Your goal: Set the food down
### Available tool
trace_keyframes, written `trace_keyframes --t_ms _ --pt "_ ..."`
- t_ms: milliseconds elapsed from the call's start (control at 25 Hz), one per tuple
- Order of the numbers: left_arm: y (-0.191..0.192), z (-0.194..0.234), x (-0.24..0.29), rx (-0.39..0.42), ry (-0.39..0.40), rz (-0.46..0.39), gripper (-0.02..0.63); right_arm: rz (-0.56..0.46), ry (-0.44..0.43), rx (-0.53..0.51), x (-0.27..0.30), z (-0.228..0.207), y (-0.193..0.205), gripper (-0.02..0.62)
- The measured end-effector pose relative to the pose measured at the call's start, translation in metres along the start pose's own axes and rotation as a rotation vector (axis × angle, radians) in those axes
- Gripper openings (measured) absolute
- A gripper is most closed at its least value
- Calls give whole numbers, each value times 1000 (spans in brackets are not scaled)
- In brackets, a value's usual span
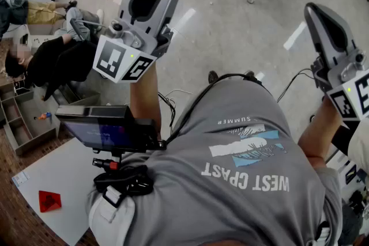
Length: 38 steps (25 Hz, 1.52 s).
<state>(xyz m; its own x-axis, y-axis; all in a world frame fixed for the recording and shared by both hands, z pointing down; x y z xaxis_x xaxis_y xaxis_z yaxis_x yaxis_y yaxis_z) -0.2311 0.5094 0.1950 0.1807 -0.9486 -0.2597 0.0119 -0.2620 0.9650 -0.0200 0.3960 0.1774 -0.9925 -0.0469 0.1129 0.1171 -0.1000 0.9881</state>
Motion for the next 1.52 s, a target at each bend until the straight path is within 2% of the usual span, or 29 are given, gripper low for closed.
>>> trace_keyframes --t_ms 480,840,1240,1400,1520 --pt "-14 -22 24 17 11 -2 103 -16 8 1 -25 -13 -10 5" --pt "10 -59 79 27 10 18 103 -103 -16 80 -68 -64 7 8" --pt "46 -108 171 29 29 38 103 -102 1 105 -128 -146 41 8" --pt "50 -133 174 -9 46 32 103 -98 37 134 -159 -142 49 8" --pt "51 -136 184 -20 60 37 103 -93 56 151 -164 -150 53 8"
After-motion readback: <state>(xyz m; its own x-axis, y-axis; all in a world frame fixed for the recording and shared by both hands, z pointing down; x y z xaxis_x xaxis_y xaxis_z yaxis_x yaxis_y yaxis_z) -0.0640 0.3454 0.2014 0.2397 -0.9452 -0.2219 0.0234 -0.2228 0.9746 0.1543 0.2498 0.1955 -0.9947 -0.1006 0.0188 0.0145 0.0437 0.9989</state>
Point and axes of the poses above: the fingertips, and each gripper's own axes: x forward along the fingers, z to its left, y out of its underside, the point moved 2 cm from there along -x, backward along the fingers, and after that the axes turned 1 degree about -y, right-handed, at the moved point
